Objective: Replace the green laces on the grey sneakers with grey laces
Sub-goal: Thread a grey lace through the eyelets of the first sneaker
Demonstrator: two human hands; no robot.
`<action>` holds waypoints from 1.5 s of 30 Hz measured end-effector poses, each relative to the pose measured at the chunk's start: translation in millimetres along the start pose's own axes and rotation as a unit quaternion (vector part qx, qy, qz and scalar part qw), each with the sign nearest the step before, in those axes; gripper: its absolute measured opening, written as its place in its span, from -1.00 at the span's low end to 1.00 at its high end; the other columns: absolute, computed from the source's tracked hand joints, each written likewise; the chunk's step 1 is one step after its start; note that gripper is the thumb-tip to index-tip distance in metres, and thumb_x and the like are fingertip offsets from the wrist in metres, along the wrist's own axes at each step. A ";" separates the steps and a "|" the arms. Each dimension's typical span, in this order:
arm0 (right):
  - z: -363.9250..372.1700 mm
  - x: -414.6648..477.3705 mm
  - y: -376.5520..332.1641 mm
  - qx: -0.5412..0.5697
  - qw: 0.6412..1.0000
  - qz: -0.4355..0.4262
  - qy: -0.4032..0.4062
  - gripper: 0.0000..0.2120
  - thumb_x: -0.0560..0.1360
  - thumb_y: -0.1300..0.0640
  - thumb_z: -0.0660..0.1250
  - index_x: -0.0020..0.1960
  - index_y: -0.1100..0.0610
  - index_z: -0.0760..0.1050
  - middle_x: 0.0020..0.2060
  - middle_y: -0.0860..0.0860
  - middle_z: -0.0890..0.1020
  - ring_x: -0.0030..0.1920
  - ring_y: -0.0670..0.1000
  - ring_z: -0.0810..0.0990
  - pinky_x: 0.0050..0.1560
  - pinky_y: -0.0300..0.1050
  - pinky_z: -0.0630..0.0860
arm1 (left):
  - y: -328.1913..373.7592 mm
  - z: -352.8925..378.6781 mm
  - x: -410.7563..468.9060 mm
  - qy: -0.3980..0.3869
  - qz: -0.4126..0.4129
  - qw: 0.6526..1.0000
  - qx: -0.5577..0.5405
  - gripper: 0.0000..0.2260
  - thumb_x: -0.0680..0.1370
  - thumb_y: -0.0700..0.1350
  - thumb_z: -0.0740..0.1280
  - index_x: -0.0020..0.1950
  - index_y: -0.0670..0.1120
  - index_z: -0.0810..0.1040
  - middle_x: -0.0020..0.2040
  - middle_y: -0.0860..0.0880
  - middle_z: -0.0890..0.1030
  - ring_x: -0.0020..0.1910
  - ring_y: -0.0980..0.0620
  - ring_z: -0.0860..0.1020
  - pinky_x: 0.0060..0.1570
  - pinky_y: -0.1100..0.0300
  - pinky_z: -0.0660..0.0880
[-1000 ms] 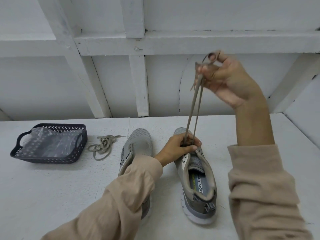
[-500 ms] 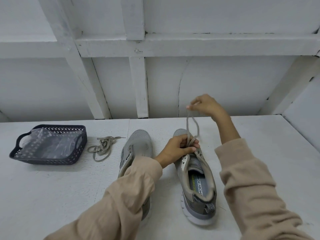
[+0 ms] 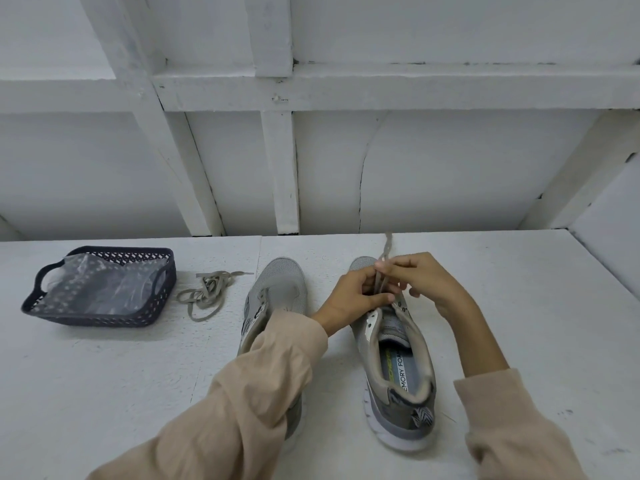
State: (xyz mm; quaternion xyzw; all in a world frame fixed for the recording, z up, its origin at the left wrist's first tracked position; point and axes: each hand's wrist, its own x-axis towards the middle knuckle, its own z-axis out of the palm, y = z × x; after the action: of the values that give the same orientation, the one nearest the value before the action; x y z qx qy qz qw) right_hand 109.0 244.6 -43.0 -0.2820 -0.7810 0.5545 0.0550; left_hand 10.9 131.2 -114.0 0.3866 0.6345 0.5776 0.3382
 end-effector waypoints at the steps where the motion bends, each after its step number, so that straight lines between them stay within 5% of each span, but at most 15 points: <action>1: 2.2 -0.7 -0.7 0.039 0.999 -0.021 0.016 -0.63 0.49 0.08 0.43 -0.07 0.44 0.57 -0.42 0.09 0.46 -0.47 -0.15 0.39 -0.46 -0.36 0.30 | 1.1 -0.3 -0.5 0.002 0.005 1.000 0.005 -0.72 0.47 -0.33 0.44 0.10 -0.03 0.57 -0.06 0.01 0.67 0.02 0.05 0.64 0.23 0.05 0.52; 5: 5.3 -1.3 -4.3 0.079 0.992 -0.064 0.070 -0.87 0.42 0.22 0.49 -0.12 0.30 0.65 -0.39 0.04 0.59 -0.47 -0.21 0.48 -0.44 -0.45 0.35 | 3.8 -1.7 -0.4 0.035 0.053 0.993 0.100 -0.67 0.44 -0.24 0.49 0.18 -0.06 0.58 0.02 0.05 0.63 0.06 0.10 0.59 0.20 0.22 0.48; 9: 1.6 0.2 -5.8 0.075 0.990 -0.075 0.088 -0.90 0.38 0.23 0.52 -0.12 0.22 0.68 -0.42 -0.07 0.63 -0.44 -0.21 0.52 -0.42 -0.42 0.37 | 4.7 -4.8 0.7 0.036 0.091 0.983 0.153 -0.62 0.44 -0.18 0.49 0.23 -0.09 0.54 0.19 -0.08 0.53 0.19 0.05 0.49 0.22 0.29 0.40; 14: -2.1 -3.2 -17.8 0.059 0.992 -0.099 0.051 -0.91 0.38 0.30 0.50 -0.16 0.34 0.66 -0.42 0.05 0.61 -0.50 -0.11 0.44 -0.45 -0.31 0.40 | 8.3 -7.0 -1.4 0.011 0.014 0.992 0.124 -0.74 0.47 -0.20 0.49 0.12 -0.06 0.56 0.02 0.09 0.60 -0.04 0.35 0.55 0.05 0.48 0.42; 19: -8.0 -8.4 -41.5 0.111 0.987 -0.117 -0.001 -0.96 0.35 0.35 0.48 -0.24 0.32 0.64 -0.41 0.07 0.61 -0.47 0.00 0.42 -0.44 -0.26 0.41 | 9.3 -8.1 -0.6 0.011 -0.008 0.992 0.124 -0.70 0.45 -0.13 0.51 0.16 0.00 0.57 0.04 0.06 0.61 0.04 0.14 0.58 0.08 0.38 0.46; 22: -16.2 -12.0 -61.4 0.162 0.976 -0.147 -0.013 -0.95 0.26 0.26 0.50 -0.34 0.20 0.64 -0.32 0.19 0.61 -0.42 0.01 0.44 -0.43 -0.27 0.41 | 7.8 -8.7 0.0 0.011 -0.019 0.993 0.116 -0.66 0.44 -0.10 0.52 0.18 -0.01 0.58 0.06 0.08 0.62 0.07 0.14 0.59 0.15 0.31 0.48; 26: -19.7 -10.1 -77.9 0.158 0.971 -0.178 -0.022 -0.89 0.25 0.24 0.48 -0.29 0.28 0.60 -0.37 0.11 0.61 -0.42 -0.02 0.47 -0.43 -0.27 0.39 | 7.8 -9.3 0.3 0.005 -0.024 0.993 0.114 -0.65 0.44 -0.09 0.52 0.19 -0.02 0.57 0.10 0.09 0.62 0.12 0.15 0.58 0.20 0.30 0.45; 31: -10.4 -5.2 -82.1 0.178 0.969 -0.171 -0.008 -0.95 0.22 0.22 0.49 -0.39 0.11 0.65 -0.32 0.17 0.63 -0.36 0.03 0.48 -0.44 -0.29 0.38 | 7.8 -10.1 -0.1 0.003 -0.036 0.992 0.122 -0.68 0.44 -0.08 0.52 0.17 -0.01 0.59 0.06 0.14 0.62 0.12 0.16 0.58 0.27 0.19 0.45; 39: -14.7 -1.0 -94.2 0.155 0.968 -0.199 0.020 -0.94 0.39 0.21 0.48 -0.18 0.22 0.66 -0.18 0.24 0.60 -0.34 0.04 0.43 -0.38 -0.28 0.42 | 12.1 -8.5 -2.5 -0.001 -0.035 0.996 0.079 -0.67 0.45 -0.14 0.51 0.18 0.01 0.55 0.14 0.02 0.63 0.15 0.07 0.58 0.29 0.06 0.47; 45: -17.2 4.7 -88.2 0.171 0.972 -0.158 0.030 -0.79 0.47 0.22 0.43 -0.02 0.37 0.59 -0.22 0.13 0.53 -0.33 -0.01 0.46 -0.38 -0.28 0.42 | 48.0 -11.2 -3.1 0.053 0.021 0.991 -0.122 -0.82 0.56 -0.22 0.36 0.13 -0.13 0.45 0.21 -0.09 0.62 0.17 0.07 0.58 0.19 0.19 0.50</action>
State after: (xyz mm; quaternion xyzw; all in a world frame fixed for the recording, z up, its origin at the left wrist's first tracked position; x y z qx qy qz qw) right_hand 78.4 241.4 41.6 -0.1574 -0.7076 0.6553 0.2125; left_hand 7.3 124.9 -65.1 0.3243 0.5684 0.6771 0.3366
